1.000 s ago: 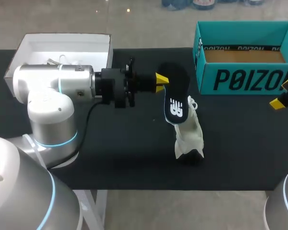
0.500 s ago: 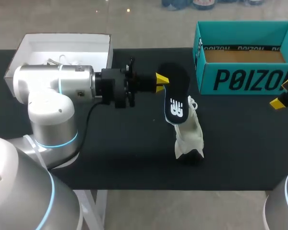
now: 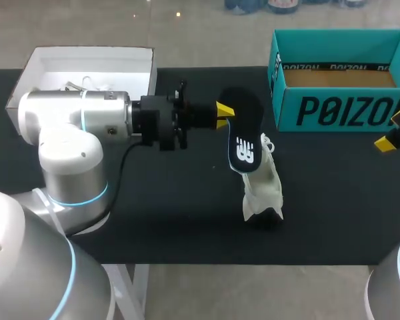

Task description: Take the shoe out of the shoebox, open the shoe tongue, remove and reinsert the insole, then place the shoe into the shoebox

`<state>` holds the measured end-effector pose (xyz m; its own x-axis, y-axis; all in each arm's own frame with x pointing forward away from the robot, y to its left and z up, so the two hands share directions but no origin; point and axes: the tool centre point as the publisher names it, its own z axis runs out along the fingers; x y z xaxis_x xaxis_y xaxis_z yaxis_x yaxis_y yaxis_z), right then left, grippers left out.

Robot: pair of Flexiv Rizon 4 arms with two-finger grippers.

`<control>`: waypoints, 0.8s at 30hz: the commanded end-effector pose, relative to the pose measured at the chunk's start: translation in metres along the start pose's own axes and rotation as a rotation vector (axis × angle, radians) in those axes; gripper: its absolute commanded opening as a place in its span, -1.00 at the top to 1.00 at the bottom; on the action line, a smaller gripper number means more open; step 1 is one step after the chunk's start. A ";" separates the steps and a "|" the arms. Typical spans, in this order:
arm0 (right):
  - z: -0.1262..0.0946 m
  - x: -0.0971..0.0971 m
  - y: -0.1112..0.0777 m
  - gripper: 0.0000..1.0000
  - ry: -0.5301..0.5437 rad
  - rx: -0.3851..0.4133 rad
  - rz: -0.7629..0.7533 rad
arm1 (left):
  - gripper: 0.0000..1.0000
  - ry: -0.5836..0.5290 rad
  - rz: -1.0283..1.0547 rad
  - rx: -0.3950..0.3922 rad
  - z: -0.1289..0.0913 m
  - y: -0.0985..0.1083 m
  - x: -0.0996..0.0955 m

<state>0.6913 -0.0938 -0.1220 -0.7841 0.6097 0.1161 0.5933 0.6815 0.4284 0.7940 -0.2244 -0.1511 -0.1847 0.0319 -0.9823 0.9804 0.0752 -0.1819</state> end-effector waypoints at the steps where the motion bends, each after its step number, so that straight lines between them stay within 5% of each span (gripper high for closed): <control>1: 0.001 -0.002 0.002 -1.00 0.002 0.005 0.001 | 1.00 0.005 0.000 -0.001 0.001 -0.001 0.000; 9: 0.001 -0.002 0.002 -1.00 0.002 0.005 0.001 | 1.00 0.005 0.000 -0.001 0.001 -0.001 0.000; 24: 0.001 -0.002 0.002 -1.00 0.002 0.005 0.001 | 1.00 0.070 -0.133 0.059 0.007 -0.034 0.027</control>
<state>0.6909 -0.0943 -0.1223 -0.7841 0.6098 0.1156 0.5931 0.6814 0.4289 0.7622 -0.2290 -0.1661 -0.3099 0.1004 -0.9455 0.9506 0.0114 -0.3103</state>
